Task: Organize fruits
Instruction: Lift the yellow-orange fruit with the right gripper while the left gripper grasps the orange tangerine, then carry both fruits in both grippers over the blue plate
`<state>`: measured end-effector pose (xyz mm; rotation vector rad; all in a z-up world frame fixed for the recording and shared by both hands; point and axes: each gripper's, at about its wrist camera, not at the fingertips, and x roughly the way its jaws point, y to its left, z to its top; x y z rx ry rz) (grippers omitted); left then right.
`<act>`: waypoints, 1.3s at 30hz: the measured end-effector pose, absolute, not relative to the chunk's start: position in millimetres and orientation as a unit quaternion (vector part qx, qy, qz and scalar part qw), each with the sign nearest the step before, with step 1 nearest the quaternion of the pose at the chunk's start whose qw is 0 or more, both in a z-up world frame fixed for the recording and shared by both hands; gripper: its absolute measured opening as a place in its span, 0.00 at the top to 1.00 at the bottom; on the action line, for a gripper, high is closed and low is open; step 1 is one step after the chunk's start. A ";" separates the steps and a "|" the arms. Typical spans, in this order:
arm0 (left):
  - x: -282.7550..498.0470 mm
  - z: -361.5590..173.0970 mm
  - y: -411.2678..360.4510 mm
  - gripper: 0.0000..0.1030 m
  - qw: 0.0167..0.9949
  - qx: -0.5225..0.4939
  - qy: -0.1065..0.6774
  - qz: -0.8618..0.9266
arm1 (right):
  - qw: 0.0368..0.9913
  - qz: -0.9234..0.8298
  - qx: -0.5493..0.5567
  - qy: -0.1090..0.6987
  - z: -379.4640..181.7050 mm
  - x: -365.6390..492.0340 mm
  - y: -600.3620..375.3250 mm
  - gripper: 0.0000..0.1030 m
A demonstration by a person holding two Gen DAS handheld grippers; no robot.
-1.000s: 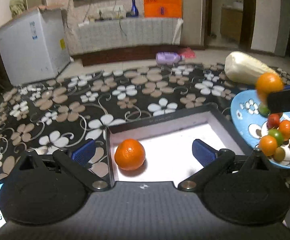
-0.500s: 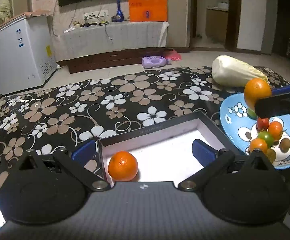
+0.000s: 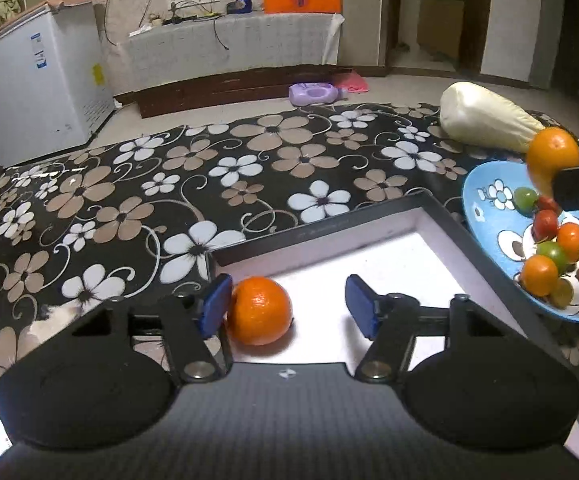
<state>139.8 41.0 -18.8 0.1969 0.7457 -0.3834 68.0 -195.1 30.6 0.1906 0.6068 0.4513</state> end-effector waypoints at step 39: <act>102.4 6.7 -17.6 0.55 0.898 0.051 0.338 -0.278 | 0.947 0.121 0.096 0.282 39.7 51.5 -266.7 0.64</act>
